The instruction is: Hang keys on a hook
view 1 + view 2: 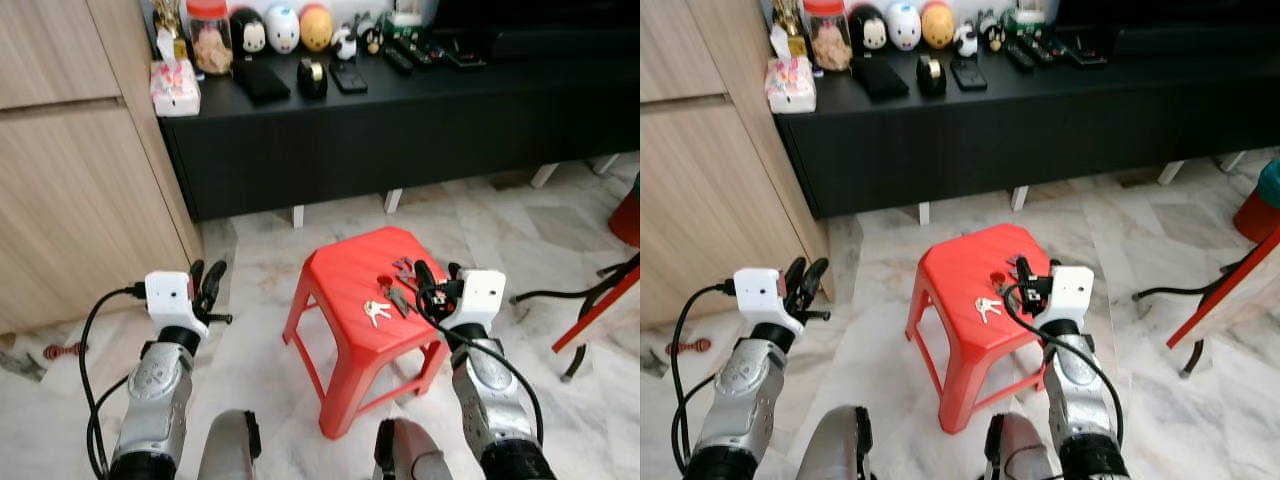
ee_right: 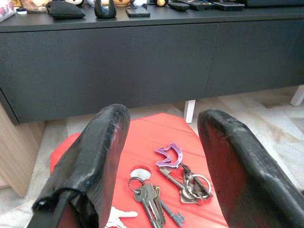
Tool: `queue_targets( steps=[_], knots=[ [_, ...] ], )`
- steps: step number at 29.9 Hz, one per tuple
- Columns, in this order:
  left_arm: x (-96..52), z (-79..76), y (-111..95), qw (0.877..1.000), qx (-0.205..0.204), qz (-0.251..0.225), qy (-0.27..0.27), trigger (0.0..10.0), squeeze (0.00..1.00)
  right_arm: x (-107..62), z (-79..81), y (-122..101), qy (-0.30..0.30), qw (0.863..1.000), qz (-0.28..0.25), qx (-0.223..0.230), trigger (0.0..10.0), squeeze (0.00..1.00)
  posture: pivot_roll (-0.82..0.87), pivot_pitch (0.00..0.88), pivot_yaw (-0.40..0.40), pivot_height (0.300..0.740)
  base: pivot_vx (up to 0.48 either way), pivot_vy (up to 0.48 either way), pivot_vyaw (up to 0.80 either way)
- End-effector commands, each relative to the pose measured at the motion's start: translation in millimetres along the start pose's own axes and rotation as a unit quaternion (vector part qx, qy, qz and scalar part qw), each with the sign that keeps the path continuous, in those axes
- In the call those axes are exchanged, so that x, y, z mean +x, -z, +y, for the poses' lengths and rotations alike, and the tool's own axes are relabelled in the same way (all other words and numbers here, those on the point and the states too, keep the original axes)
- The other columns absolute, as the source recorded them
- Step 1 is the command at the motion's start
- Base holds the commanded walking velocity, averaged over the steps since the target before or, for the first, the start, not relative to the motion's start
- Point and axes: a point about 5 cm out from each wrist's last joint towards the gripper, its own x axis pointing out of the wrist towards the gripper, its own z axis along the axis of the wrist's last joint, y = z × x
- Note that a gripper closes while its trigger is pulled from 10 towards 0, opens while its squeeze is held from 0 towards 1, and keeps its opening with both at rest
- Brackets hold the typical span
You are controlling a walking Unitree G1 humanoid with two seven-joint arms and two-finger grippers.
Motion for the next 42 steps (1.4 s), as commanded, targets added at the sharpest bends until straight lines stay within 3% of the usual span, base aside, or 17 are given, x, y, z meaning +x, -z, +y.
queue_targets(
  steps=[1,19,29,42],
  knots=[
    [0.5,-1.1,0.3,1.0,-0.001,-0.002,0.006,10.0,0.0,-4.0,-5.7,1.9,0.006,1.0,0.007,-0.012,10.0,0.0,0.15,0.052,-0.077,0.601,0.266,0.0,0.0],
    [-3.4,-0.5,3.8,1.0,-0.002,-0.001,0.007,10.0,0.0,-5.0,-4.6,4.7,-0.002,1.0,0.02,-0.007,10.0,0.0,0.15,0.052,-0.085,0.601,0.286,0.0,0.12],
    [-4.6,-1.3,6.0,1.0,-0.004,0.002,0.008,10.0,0.0,-7.9,-8.6,8.9,0.0,0.999,0.033,-0.011,10.0,0.0,0.15,0.074,-0.093,0.601,0.0,0.0,0.0],
    [-4.6,-2.6,6.9,1.0,-0.005,0.002,0.004,10.0,0.0,-4.6,-8.3,9.6,-0.005,0.999,0.046,-0.013,10.0,0.0,0.15,0.079,-0.106,0.601,0.282,0.0,0.0]
  ],
)
